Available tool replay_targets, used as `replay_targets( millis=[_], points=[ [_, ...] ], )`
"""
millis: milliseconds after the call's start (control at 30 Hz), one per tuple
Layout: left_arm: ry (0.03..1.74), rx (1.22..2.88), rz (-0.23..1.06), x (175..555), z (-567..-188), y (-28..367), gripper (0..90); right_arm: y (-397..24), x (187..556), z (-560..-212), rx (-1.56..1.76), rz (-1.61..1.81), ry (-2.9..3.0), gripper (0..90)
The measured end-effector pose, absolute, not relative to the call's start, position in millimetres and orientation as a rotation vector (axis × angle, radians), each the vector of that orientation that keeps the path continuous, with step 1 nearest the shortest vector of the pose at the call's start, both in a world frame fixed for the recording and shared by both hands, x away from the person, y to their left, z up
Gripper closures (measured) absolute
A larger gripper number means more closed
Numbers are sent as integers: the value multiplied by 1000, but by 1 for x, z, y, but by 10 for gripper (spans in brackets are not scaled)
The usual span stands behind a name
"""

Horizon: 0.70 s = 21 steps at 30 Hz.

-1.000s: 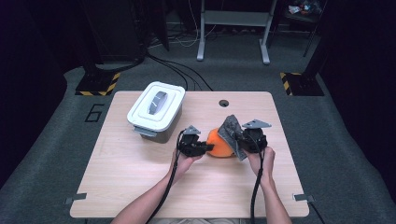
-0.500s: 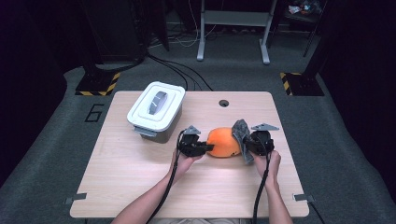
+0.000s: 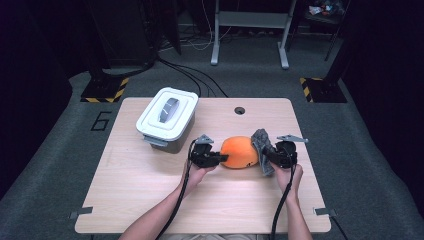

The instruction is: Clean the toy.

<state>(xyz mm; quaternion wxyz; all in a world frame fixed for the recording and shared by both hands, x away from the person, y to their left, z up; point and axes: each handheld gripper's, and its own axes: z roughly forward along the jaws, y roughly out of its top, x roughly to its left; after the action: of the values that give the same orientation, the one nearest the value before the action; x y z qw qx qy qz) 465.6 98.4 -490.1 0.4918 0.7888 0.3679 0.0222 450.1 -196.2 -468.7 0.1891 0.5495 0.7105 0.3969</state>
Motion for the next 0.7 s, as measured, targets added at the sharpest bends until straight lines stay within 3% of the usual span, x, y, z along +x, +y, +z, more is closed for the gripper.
replay_targets(
  millis=[433, 700],
  points=[
    [894, 1918, 55, 465, -490, 98, 740, -193, 465, -493, 1610, 841, 2074, 712],
    [893, 1914, 55, 465, -490, 98, 739, -207, 444, -455, 1537, 944, 1958, 712]
  ],
)
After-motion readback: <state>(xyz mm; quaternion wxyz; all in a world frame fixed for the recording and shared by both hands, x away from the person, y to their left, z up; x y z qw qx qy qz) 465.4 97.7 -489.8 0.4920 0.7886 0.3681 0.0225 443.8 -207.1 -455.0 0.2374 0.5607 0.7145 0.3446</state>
